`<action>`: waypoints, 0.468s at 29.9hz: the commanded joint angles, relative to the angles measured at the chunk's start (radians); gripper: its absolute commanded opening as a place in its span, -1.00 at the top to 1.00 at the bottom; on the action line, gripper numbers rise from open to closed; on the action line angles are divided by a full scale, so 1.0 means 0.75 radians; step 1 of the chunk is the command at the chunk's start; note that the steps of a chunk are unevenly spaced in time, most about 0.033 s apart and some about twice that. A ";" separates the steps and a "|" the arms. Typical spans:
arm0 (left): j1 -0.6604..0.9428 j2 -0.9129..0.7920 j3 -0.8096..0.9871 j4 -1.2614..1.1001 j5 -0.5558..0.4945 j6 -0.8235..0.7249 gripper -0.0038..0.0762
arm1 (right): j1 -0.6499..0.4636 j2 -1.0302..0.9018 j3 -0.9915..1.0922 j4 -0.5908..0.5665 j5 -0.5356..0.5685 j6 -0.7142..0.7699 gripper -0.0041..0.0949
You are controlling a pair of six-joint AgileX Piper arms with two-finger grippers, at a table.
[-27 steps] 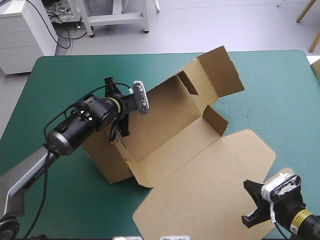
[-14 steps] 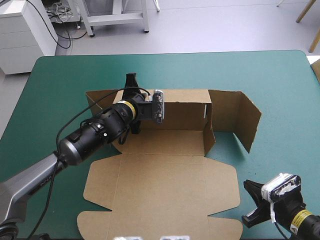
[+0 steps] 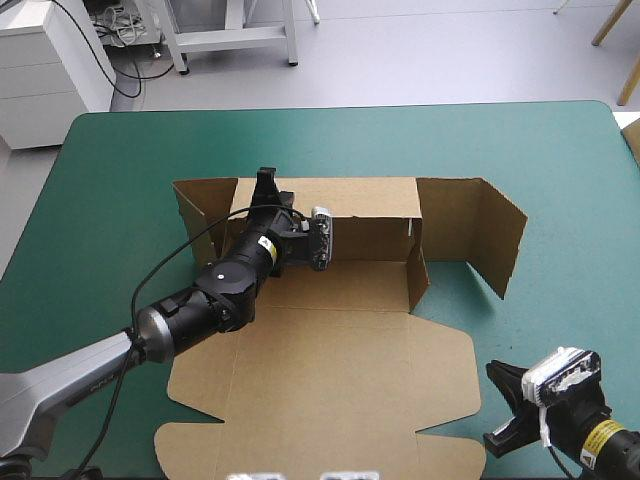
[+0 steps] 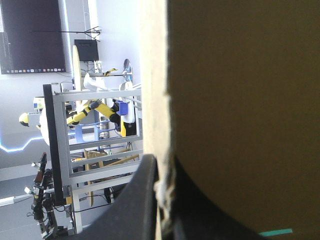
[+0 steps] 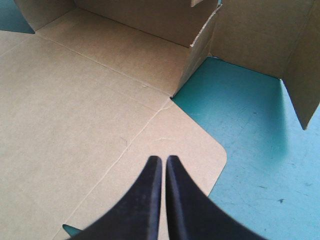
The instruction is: Fold the box
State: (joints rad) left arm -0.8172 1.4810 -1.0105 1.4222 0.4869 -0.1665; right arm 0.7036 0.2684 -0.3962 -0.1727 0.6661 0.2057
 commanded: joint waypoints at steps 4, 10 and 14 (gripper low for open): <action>-0.017 -0.035 0.062 0.181 0.019 -0.222 0.92 | -0.005 0.013 -0.038 0.070 -0.101 -0.132 0.18; -0.017 -0.035 0.064 0.186 0.019 -0.259 0.92 | -0.005 0.013 -0.038 0.062 -0.104 -0.132 -0.16; -0.017 -0.035 0.064 0.186 0.019 -0.262 0.92 | -0.005 0.013 -0.038 0.062 -0.104 -0.126 -0.16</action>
State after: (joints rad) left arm -0.8222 1.4799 -0.9550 1.5853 0.4941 -0.3453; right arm 0.7036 0.2684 -0.3962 -0.1217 0.6626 0.1187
